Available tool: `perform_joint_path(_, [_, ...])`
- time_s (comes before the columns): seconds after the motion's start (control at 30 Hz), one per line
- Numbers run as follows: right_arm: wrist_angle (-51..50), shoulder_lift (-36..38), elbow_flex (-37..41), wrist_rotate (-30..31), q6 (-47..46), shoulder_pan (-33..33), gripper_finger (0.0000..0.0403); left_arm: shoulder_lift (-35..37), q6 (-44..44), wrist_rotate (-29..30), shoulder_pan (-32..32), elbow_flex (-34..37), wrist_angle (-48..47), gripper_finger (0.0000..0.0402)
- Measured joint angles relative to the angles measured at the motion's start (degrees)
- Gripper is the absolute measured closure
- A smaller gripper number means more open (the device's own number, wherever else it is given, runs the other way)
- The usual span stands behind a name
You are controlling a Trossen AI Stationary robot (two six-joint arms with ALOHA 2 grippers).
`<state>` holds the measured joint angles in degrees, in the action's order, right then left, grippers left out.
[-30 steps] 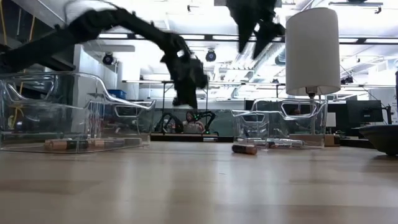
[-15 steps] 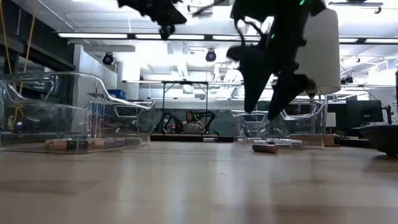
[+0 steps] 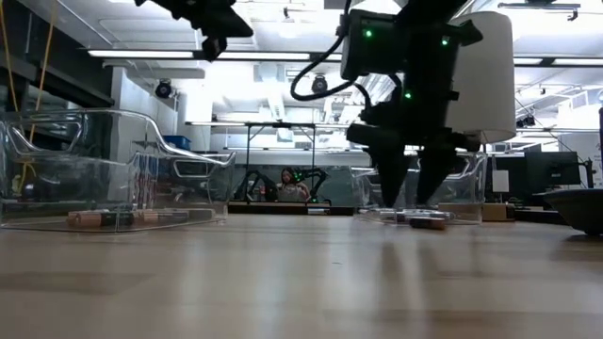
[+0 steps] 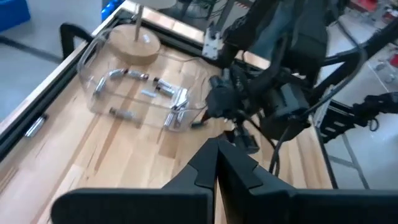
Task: Sort batteries
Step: Put the brown battery into the left transparent bin
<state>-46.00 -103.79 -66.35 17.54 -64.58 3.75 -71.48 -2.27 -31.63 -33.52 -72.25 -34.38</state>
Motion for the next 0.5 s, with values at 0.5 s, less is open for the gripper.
perform_joint_path(0.5, [-9.8, 0.0, 2.8, 4.9, -9.9, 5.0, 0.0133, 0.1, -0.7, 0.5, 0.3, 1.3, -0.4, 0.0401])
